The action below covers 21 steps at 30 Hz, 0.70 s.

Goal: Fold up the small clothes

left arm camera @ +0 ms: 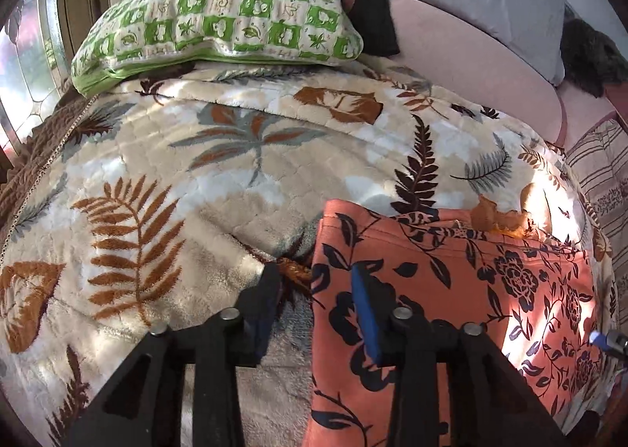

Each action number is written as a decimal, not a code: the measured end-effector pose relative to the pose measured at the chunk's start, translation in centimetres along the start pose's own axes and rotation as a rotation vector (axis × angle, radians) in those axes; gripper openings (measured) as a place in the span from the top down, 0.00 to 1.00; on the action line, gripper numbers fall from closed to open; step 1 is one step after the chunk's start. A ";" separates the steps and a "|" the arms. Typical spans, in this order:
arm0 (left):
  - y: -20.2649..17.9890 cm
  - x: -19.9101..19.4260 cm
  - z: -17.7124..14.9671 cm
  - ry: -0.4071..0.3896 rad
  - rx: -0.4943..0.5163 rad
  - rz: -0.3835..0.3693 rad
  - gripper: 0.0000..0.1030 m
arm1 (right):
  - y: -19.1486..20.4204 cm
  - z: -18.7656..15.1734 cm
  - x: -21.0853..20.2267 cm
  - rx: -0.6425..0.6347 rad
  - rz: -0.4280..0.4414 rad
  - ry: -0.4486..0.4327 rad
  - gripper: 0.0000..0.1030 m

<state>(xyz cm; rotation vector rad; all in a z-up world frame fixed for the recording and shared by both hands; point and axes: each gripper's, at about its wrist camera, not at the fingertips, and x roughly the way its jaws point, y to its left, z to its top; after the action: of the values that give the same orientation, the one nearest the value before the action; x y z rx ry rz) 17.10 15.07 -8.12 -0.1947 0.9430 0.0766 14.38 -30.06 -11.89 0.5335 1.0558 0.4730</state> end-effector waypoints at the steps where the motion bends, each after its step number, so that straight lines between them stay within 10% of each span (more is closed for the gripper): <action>1: -0.6 -0.4 -0.2 -0.005 0.014 0.001 0.53 | 0.1 1.1 -0.1 0.003 -0.001 -0.016 0.20; 10: -5.0 -0.4 -2.6 0.013 0.099 0.026 0.52 | -6.2 11.0 7.4 0.188 -0.157 -0.021 0.20; 21: -5.4 -0.9 -3.8 0.030 0.089 0.036 0.52 | -5.5 9.0 6.1 0.153 -0.139 -0.005 0.16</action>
<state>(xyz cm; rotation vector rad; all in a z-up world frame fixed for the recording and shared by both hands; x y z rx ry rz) 14.31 9.08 -8.84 -0.0967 0.9778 0.0649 25.62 -32.31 -15.91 0.5915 1.1218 0.2699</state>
